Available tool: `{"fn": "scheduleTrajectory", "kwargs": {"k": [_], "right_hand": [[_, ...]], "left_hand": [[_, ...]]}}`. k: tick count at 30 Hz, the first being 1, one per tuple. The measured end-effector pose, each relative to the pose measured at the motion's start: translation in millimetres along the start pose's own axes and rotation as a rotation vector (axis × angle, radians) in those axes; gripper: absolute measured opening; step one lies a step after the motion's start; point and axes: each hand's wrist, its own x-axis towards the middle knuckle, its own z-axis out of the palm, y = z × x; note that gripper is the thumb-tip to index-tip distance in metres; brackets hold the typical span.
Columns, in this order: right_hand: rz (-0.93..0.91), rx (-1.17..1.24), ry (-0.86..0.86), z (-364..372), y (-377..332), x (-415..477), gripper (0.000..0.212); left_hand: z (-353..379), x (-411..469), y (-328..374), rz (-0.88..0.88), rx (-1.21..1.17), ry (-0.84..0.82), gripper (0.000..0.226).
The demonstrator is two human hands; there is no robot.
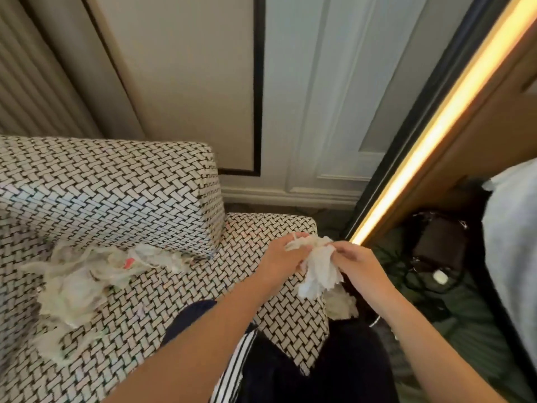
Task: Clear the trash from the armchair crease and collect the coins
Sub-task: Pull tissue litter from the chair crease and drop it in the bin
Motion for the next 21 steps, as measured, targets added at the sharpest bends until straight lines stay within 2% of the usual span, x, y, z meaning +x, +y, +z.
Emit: {"fn": "scheduleTrajectory", "kwargs": {"k": [6,12,14,17,18,19,21], "right_hand": [[0.16,0.153,0.188,-49,52,1,0.016],[0.326,0.331,0.278,-72,96,4,0.021],[0.391,0.432,0.296,-72,108,7,0.026],[0.503,0.587,0.34,-70,126,11,0.018],[0.544,0.651,0.36,-69,133,14,0.025],[0.588,0.721,0.368,-67,137,16,0.028],[0.658,0.854,0.356,-63,141,19,0.018]], "left_hand": [[58,30,-19,-0.386,-0.41,0.011,0.012],[90,53,-27,-0.619,-0.531,-0.045,0.018],[91,57,-28,-0.647,-0.521,-0.116,0.02],[91,61,-31,-0.643,-0.401,-0.211,0.017],[91,63,-32,-0.641,-0.348,-0.234,0.017],[91,64,-34,-0.632,-0.307,-0.242,0.02],[89,67,-39,-0.607,-0.284,-0.225,0.035]]}}
